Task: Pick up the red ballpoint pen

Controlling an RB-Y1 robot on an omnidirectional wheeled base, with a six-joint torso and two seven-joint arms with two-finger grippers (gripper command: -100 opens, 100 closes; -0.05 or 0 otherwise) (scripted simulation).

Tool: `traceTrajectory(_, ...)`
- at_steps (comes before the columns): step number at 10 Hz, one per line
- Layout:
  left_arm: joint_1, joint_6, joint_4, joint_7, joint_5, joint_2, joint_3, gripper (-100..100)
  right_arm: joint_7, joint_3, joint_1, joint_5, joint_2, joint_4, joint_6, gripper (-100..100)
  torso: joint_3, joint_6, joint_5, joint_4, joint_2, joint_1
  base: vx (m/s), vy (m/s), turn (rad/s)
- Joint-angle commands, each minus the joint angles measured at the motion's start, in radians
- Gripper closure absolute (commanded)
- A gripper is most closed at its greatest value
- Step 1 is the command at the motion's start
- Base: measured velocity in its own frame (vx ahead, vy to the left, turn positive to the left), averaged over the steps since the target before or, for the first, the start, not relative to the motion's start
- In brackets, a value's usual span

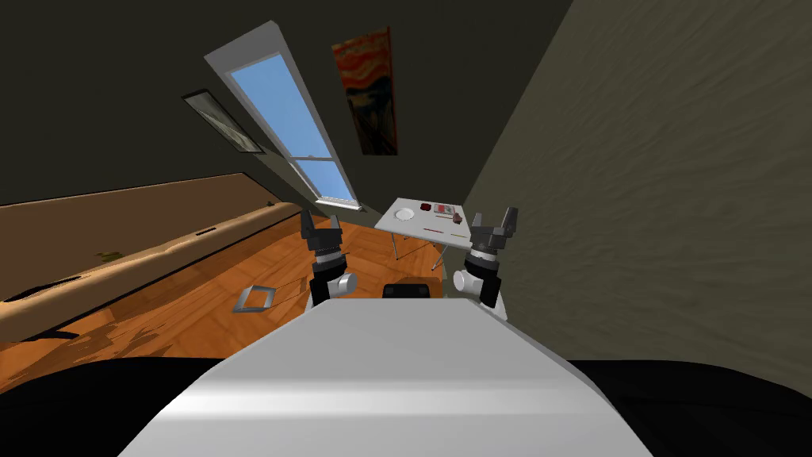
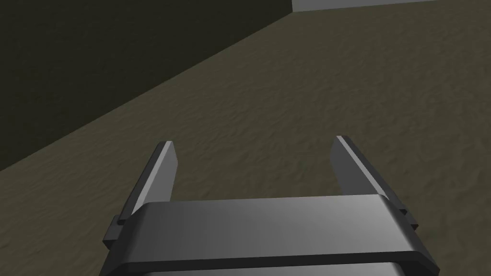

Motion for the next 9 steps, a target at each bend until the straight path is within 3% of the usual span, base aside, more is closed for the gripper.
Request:
traceTrajectory(1,0.000,0.000,0.000,0.000,0.000,0.000,0.000,0,0.001,-0.002,-0.007,0.012,-0.050,0.008,-0.002,-100,0.000,0.000,0.000,0.000,0.000,0.000,-0.007,0.008,0.040)
traceTrajectory(7,0.000,0.000,0.000,0.000,0.000,0.000,0.000,0,0.008,-0.015,-0.045,0.086,-0.204,0.054,-0.018,-100,0.001,0.000,0.001,0.000,0.002,0.002,-0.021,0.027,0.063)
traceTrajectory(9,0.000,0.000,0.000,0.000,0.000,0.000,0.000,0,0.013,-0.025,-0.074,0.145,-0.270,0.089,-0.031,-100,0.001,0.000,0.000,0.000,0.001,0.002,-0.020,0.043,0.112)
